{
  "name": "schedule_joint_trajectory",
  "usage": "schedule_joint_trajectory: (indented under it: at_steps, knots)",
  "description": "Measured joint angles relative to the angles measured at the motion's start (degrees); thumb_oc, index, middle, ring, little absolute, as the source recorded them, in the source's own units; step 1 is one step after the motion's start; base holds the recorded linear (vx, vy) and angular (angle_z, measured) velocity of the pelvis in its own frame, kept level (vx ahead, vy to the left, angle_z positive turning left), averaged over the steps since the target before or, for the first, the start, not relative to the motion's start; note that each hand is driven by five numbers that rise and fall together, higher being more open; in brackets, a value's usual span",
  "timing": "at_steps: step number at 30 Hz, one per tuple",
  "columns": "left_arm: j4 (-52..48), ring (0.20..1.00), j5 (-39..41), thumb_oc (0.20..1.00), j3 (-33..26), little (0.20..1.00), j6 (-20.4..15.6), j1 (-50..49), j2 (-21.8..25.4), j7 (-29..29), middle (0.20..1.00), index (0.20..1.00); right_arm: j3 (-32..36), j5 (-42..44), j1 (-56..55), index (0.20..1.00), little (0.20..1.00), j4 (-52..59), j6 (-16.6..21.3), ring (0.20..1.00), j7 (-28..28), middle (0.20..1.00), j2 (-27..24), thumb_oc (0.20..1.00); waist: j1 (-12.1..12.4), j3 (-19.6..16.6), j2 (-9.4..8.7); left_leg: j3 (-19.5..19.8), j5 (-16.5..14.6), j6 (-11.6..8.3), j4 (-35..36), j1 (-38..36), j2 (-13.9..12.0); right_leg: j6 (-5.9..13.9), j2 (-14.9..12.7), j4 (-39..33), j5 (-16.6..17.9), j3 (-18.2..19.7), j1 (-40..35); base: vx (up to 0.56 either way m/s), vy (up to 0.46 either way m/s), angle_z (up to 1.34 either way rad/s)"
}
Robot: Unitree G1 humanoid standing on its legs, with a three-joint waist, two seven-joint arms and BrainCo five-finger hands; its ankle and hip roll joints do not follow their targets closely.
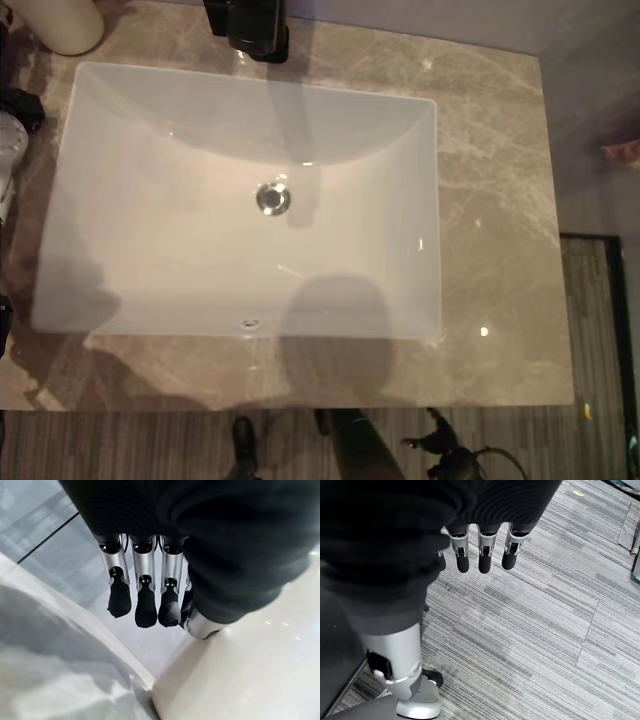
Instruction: Put brush and paste in cup on sink, flatten towel.
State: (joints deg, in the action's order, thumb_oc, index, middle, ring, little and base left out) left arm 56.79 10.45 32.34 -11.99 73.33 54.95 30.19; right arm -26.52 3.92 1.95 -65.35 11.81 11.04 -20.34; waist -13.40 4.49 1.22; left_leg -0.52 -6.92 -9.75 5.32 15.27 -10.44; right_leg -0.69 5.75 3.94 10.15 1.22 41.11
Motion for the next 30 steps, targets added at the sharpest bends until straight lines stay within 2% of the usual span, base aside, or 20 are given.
schedule_joint_trajectory:
  at_steps: [10,16,19,24,30]
  knots:
    - [-3.5,0.2,-0.9,0.2,0.4,0.2,-0.7,-1.5,-0.7,-0.2,0.2,0.2,0.0,0.0,-0.8,1.0,1.0,1.1,0.9,1.0,0.0,1.0,-1.2,1.0,0.1,-0.1,0.17,0.2,0.0,0.0,0.0,0.2,0.0,0.46,-0.2,0.1,-0.4,-0.3,0.0,0.0,0.002,0.01]
    - [-6.9,0.2,-0.9,0.2,0.8,0.2,-2.8,-2.1,-2.5,-1.8,0.2,0.2,0.0,-0.1,-0.9,1.0,1.0,1.4,0.9,1.0,0.0,1.0,-1.7,1.0,0.0,-0.1,0.17,0.6,0.0,0.02,0.0,0.4,0.2,0.48,-0.6,0.1,-0.4,-0.6,0.1,0.0,0.002,0.01]
    - [-6.9,0.2,-3.0,0.2,2.9,0.2,-2.8,-1.8,-3.8,-2.5,0.2,0.2,0.1,-0.2,-0.9,1.0,1.0,1.5,1.0,1.0,0.0,1.0,-1.7,1.0,-0.1,-0.2,0.36,0.9,0.0,0.02,0.0,0.4,0.2,0.49,-0.6,0.2,-0.4,-0.6,0.1,0.0,0.0,0.0]
    - [-6.2,0.2,-5.4,0.2,2.7,0.2,-2.7,-2.0,-4.7,-2.2,0.2,0.2,0.1,-0.2,-0.9,1.0,1.0,1.5,1.0,1.0,0.2,1.0,-1.7,1.0,-0.2,-0.4,0.58,0.8,0.0,0.02,0.0,0.3,0.2,0.66,-0.6,0.2,-0.5,-0.6,0.1,0.0,0.0,0.0]
    - [-6.2,0.2,-9.6,0.2,2.0,0.2,-1.0,-2.7,-5.4,0.1,0.2,0.2,0.1,-0.2,-0.9,1.0,1.0,1.5,1.0,1.0,0.4,1.0,-1.7,1.0,-0.2,-0.4,0.58,0.6,0.0,0.03,0.0,-0.1,0.3,0.51,-0.6,0.9,-0.4,-0.5,0.1,0.0,0.0,0.0]
